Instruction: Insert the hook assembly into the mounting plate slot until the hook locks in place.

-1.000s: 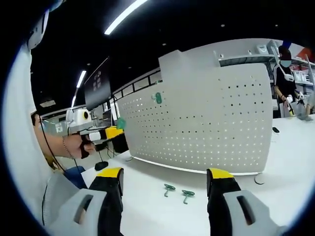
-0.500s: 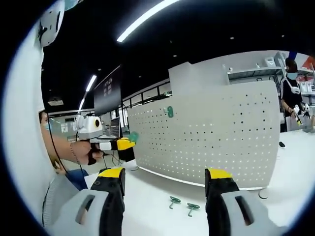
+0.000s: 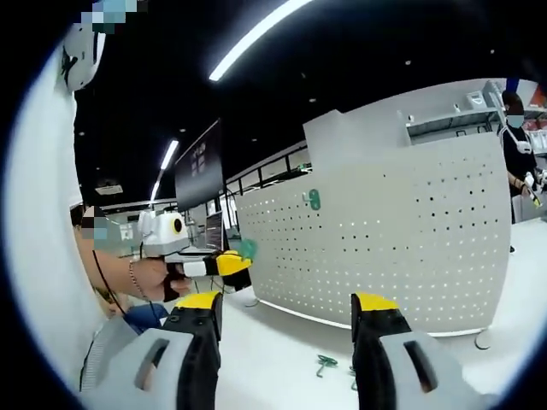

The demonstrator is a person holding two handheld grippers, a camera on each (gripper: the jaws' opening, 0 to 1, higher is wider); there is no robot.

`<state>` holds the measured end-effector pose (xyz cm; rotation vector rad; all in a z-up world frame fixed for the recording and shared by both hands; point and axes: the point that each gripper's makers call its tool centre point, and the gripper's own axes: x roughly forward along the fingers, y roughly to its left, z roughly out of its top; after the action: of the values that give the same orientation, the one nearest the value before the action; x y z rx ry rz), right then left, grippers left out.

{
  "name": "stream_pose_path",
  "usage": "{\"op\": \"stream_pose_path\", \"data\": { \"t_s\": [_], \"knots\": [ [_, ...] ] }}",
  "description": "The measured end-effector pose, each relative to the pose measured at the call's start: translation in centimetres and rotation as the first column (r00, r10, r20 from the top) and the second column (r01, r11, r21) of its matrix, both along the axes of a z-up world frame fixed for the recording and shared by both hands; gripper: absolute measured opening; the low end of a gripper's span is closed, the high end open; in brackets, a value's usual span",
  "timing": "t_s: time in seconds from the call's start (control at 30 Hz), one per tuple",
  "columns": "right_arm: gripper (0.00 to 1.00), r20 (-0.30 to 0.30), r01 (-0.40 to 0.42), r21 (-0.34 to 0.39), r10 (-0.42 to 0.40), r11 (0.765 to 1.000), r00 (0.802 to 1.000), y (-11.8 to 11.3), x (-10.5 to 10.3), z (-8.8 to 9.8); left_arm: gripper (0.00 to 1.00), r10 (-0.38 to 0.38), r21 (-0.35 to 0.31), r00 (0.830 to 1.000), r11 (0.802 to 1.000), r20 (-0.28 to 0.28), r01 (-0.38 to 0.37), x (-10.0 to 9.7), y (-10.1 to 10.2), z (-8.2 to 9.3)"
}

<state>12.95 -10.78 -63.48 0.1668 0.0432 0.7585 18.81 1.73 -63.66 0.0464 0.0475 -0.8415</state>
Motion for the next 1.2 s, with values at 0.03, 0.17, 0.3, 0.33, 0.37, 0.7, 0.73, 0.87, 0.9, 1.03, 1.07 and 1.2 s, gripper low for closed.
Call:
{"op": "stream_pose_path", "data": {
  "t_s": [0.03,0.17,0.3,0.33,0.37,0.7,0.73,0.87,0.9,1.03,1.07,1.2],
  "knots": [
    [0.59,-0.001,-0.009,0.004,0.009,1.000,1.000,0.2,0.0,0.0,0.03,0.002,0.000,1.000,1.000,0.000,-0.002,0.0,0.0,0.0],
    [0.59,0.001,-0.028,0.006,0.028,1.000,1.000,1.0,0.3,0.1,0.03,0.004,0.003,1.000,1.000,0.003,-0.004,0.1,0.2,0.1],
    [0.59,-0.002,-0.041,0.012,0.041,0.999,0.999,1.7,0.5,0.1,0.03,0.008,0.000,1.000,1.000,0.002,-0.008,0.1,0.3,0.1],
    [0.60,-0.004,-0.046,0.012,0.046,0.999,0.999,1.9,0.6,0.1,0.03,0.008,0.001,1.000,1.000,0.002,-0.008,0.1,0.2,0.1],
    [0.60,-0.004,-0.049,0.013,0.049,0.999,0.999,2.1,0.6,0.2,0.03,0.006,-0.001,1.000,1.000,0.001,-0.006,0.0,0.2,0.1],
    [0.60,0.006,-0.062,0.050,0.062,0.997,0.998,3.5,1.3,1.0,0.03,0.005,-0.002,1.000,1.000,-0.001,-0.005,0.0,0.2,0.1],
    [0.59,0.007,-0.064,0.058,0.063,0.996,0.998,3.6,1.4,1.1,0.03,0.006,-0.003,1.000,1.000,-0.001,-0.006,0.0,0.2,0.1],
    [0.58,0.007,-0.073,0.063,0.073,0.995,0.997,4.2,1.6,1.3,0.03,0.008,-0.003,1.000,1.000,-0.003,-0.008,0.0,0.3,0.1],
    [0.58,0.006,-0.076,0.066,0.075,0.995,0.997,4.3,1.7,1.3,0.03,0.009,-0.006,1.000,1.000,-0.003,-0.009,0.0,0.3,0.1],
    [0.57,0.005,-0.083,0.080,0.083,0.993,0.997,5.0,2.0,1.5,0.03,0.010,-0.008,1.000,1.000,-0.003,-0.010,-0.1,0.3,0.1],
    [0.57,0.006,-0.085,0.078,0.085,0.993,0.996,5.2,2.0,1.5,0.03,0.010,-0.008,1.000,1.000,-0.003,-0.010,-0.1,0.3,0.1],
    [0.57,0.006,-0.094,0.096,0.094,0.991,0.996,6.0,2.3,1.8,0.03,0.013,-0.008,1.000,1.000,-0.002,-0.013,-0.2,0.3,0.2]
  ]
}}
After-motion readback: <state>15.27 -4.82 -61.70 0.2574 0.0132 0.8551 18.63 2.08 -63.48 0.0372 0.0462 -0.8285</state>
